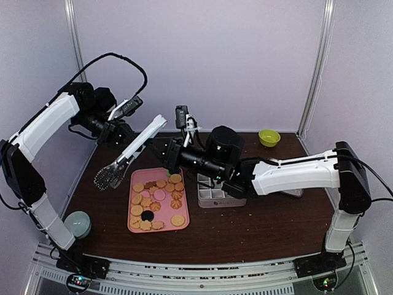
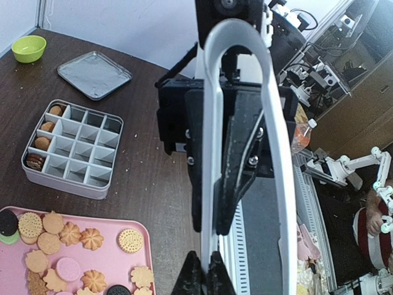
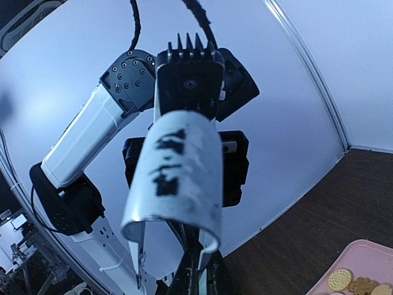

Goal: Pack the cookies
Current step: Pass from the left arm to the right, then pass from the right arm to the left

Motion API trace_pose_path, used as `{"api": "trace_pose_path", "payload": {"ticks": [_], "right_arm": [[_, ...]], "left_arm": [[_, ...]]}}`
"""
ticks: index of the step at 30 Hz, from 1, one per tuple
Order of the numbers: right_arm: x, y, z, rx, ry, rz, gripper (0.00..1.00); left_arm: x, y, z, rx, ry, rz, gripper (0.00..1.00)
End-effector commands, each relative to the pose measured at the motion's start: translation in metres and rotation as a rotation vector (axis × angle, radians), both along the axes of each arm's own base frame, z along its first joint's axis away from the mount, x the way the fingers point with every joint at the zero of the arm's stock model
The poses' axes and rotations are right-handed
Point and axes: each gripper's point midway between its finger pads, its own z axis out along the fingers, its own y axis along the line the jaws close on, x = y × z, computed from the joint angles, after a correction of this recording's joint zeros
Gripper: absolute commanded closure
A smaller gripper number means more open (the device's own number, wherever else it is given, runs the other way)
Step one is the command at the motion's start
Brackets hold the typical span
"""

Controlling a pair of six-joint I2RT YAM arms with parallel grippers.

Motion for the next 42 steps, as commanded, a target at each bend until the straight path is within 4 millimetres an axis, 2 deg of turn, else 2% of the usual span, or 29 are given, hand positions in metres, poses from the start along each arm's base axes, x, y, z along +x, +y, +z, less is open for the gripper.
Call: {"api": "trace_pose_path", "payload": {"ticks": [1,5,9,11,12,15,19,23,27,32,36,37,38,40,42], "right_arm": [[0.007,-0.005,0.034,0.123,-0.027,-0.010,0.98],[0.007,-0.007,0.036,0.131,-0.025,-0.007,1.00],[0.009,-0.012,0.036,0.139,-0.027,-0.026,1.00],[0.010,-0.017,0.038,0.143,-0.035,-0.042,1.00],[0.011,-0.020,0.039,0.141,-0.039,-0.054,1.00],[0.014,-0.028,0.042,0.141,-0.051,-0.083,1.00],[0.016,-0.034,0.041,0.130,-0.057,-0.112,1.00],[0.018,-0.038,0.037,0.097,-0.063,-0.132,1.00],[0.017,-0.045,0.032,0.089,-0.057,-0.137,1.00],[0.015,-0.045,0.029,0.083,-0.049,-0.127,1.00],[0.013,-0.039,0.031,0.086,-0.049,-0.102,1.00],[0.011,-0.037,0.033,0.087,-0.052,-0.090,0.99],[0.010,-0.035,0.034,0.086,-0.053,-0.077,0.91],[0.006,-0.033,0.035,0.093,-0.054,-0.049,0.62],[0.002,-0.034,0.035,0.115,-0.053,-0.021,0.48]], "left_arm": [[-0.020,-0.003,0.003,-0.015,0.036,-0.035,1.00],[-0.020,-0.003,0.000,-0.007,0.037,-0.038,1.00],[-0.021,-0.003,-0.003,-0.007,0.044,-0.042,0.85],[-0.022,-0.002,-0.008,0.001,0.049,-0.045,0.65],[-0.024,-0.001,-0.011,0.006,0.057,-0.047,0.61],[-0.030,0.002,-0.024,0.025,0.074,-0.057,0.59],[-0.035,0.005,-0.033,0.046,0.076,-0.064,0.63],[-0.038,0.009,-0.032,0.055,0.049,-0.062,0.76],[-0.036,0.016,-0.033,0.082,0.005,-0.052,0.83],[-0.035,0.021,-0.034,0.089,-0.020,-0.045,1.00],[-0.037,0.020,-0.032,0.070,-0.009,-0.049,1.00],[-0.037,0.019,-0.031,0.065,-0.011,-0.050,1.00],[-0.038,0.019,-0.031,0.061,-0.014,-0.052,1.00],[-0.039,0.019,-0.029,0.049,-0.018,-0.054,1.00],[-0.039,0.018,-0.026,0.040,-0.023,-0.054,1.00]]}}
